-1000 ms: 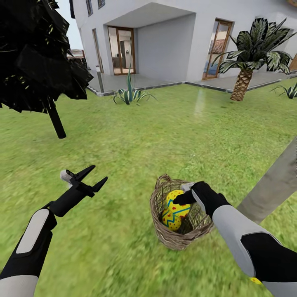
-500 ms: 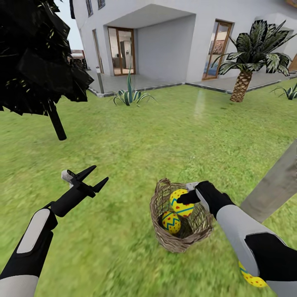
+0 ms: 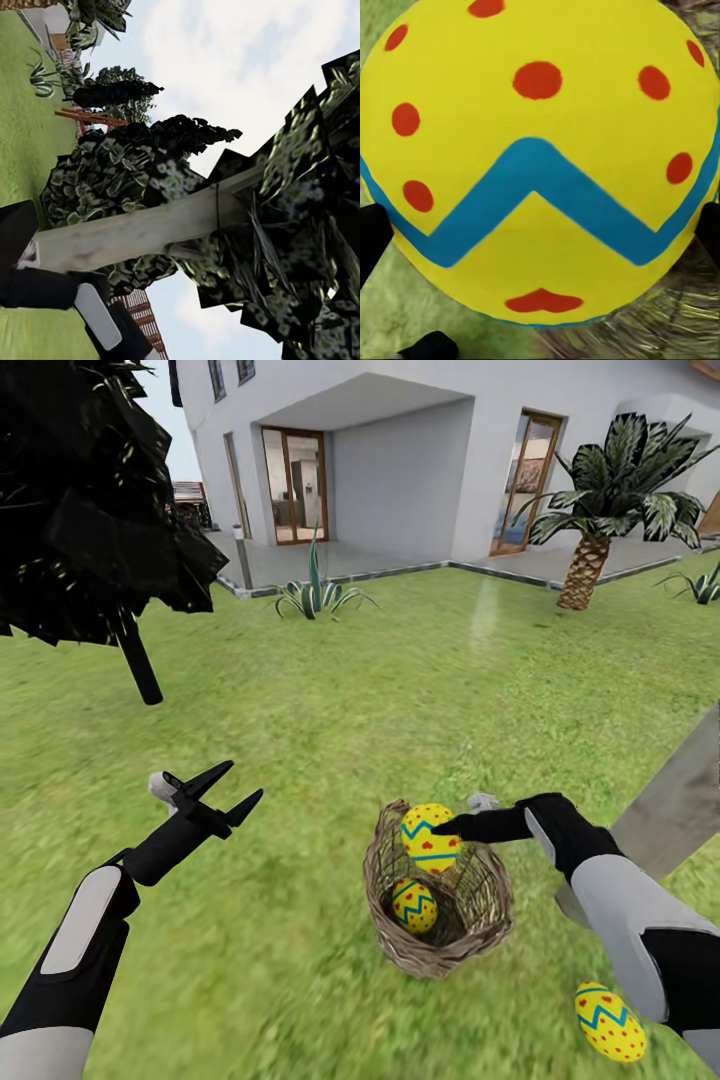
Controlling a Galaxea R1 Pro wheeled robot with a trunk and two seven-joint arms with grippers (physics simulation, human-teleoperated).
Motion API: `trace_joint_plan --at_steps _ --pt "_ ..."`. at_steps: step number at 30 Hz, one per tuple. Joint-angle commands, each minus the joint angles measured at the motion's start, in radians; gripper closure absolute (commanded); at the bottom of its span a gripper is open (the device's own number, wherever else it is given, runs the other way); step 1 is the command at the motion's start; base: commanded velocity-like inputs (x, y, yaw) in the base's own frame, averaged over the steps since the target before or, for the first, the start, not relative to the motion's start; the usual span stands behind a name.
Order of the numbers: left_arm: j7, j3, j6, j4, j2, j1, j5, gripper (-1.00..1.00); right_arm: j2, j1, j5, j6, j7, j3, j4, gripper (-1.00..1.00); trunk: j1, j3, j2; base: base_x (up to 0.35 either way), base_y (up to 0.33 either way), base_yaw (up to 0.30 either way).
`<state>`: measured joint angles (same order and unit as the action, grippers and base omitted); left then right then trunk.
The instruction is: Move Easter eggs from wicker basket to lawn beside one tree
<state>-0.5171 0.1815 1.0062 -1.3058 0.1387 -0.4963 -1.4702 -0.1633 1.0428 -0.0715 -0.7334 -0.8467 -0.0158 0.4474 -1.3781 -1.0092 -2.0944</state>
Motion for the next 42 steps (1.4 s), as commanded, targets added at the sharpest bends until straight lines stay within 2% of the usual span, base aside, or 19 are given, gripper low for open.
trace_joint_plan --at_steps 1,5,7,10,16,19,21,25,31,33,42 --pt "-0.004 0.001 0.005 0.000 0.000 -0.001 0.004 -1.00 -0.004 0.000 -0.008 -0.001 -0.059 0.006 0.001 1.00 0.004 0.002 0.007 0.000 0.000 0.000" --pt "-0.004 0.001 0.005 0.000 -0.001 -0.001 0.004 -1.00 -0.009 -0.002 -0.006 -0.001 -0.244 0.014 -0.007 1.00 0.019 0.015 0.035 0.000 0.000 0.000" --pt "-0.004 0.000 0.005 0.000 -0.001 -0.001 0.004 -1.00 -0.010 -0.004 -0.006 0.002 -0.281 0.035 -0.009 1.00 0.027 0.021 0.049 -0.173 0.000 0.000" --pt "-0.003 0.000 0.005 0.000 -0.001 -0.001 0.005 -1.00 -0.009 -0.004 -0.007 0.001 -0.285 0.050 -0.005 1.00 0.039 0.031 0.070 -0.319 0.000 0.000" --pt "-0.003 0.000 0.004 0.001 -0.001 -0.001 0.003 -1.00 -0.010 -0.004 -0.001 0.002 -0.287 0.055 -0.005 1.00 0.058 0.048 0.105 -0.258 0.000 -0.062" --pt "-0.004 0.001 0.003 0.005 -0.001 -0.001 0.002 -1.00 -0.010 -0.004 0.009 0.002 -0.287 0.108 -0.007 1.00 0.058 0.050 0.105 -0.016 0.000 -0.237" --pt "-0.004 0.001 0.003 0.019 -0.001 -0.001 0.002 -1.00 -0.010 -0.005 0.009 0.003 -0.287 0.130 -0.009 1.00 0.058 0.052 0.105 -0.003 0.000 -0.247" --pt "-0.006 0.001 0.004 0.025 -0.001 -0.001 0.002 -1.00 -0.010 -0.006 0.009 0.003 -0.287 0.135 -0.010 1.00 0.058 0.056 0.105 0.000 0.000 -0.249" --pt "-0.005 0.001 0.005 0.023 -0.001 -0.001 0.003 -1.00 -0.010 -0.007 0.009 0.003 -0.287 0.136 -0.013 1.00 0.081 0.080 0.147 0.000 0.000 -0.249" --pt "-0.006 0.001 0.002 0.024 -0.001 -0.001 0.002 -1.00 -0.010 -0.010 0.009 0.003 -0.286 0.136 -0.013 1.00 0.081 0.082 0.147 -0.057 0.000 -0.249" --pt "-0.007 0.001 0.001 0.026 -0.001 -0.001 0.002 -1.00 -0.011 -0.010 0.009 0.003 -0.283 0.137 -0.015 1.00 0.081 0.090 0.147 -0.316 0.000 -0.249"
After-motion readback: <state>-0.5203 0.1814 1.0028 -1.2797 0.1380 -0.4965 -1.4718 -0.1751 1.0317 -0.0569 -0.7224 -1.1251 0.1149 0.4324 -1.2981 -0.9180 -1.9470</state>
